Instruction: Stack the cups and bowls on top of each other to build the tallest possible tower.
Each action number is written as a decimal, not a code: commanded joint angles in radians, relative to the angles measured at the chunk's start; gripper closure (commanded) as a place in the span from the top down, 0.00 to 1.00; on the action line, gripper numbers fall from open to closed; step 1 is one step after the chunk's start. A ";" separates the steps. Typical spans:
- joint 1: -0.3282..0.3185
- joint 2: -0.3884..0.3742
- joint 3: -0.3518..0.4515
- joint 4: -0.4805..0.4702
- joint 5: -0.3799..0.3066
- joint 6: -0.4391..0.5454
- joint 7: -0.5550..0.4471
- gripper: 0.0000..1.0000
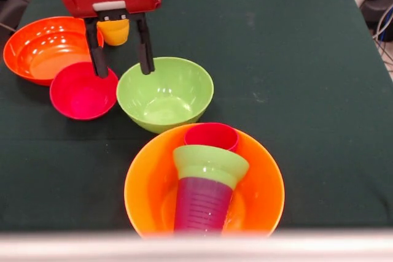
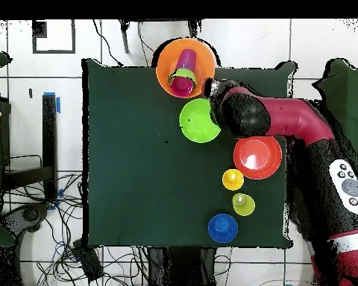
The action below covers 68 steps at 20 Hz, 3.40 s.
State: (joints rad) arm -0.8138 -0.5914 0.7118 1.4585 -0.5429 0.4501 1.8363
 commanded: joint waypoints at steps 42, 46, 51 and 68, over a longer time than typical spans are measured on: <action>0.106 0.132 -0.195 0.072 -0.207 0.260 -0.097 1.00; 0.101 0.126 -0.191 0.095 -0.221 0.204 -0.091 0.00; 0.093 0.127 -0.181 0.102 -0.226 0.167 -0.092 0.00; 0.133 0.105 -0.200 0.087 -0.218 0.172 -0.056 1.00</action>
State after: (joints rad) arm -0.7269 -0.4953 0.5624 1.5344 -0.6960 0.6283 1.8363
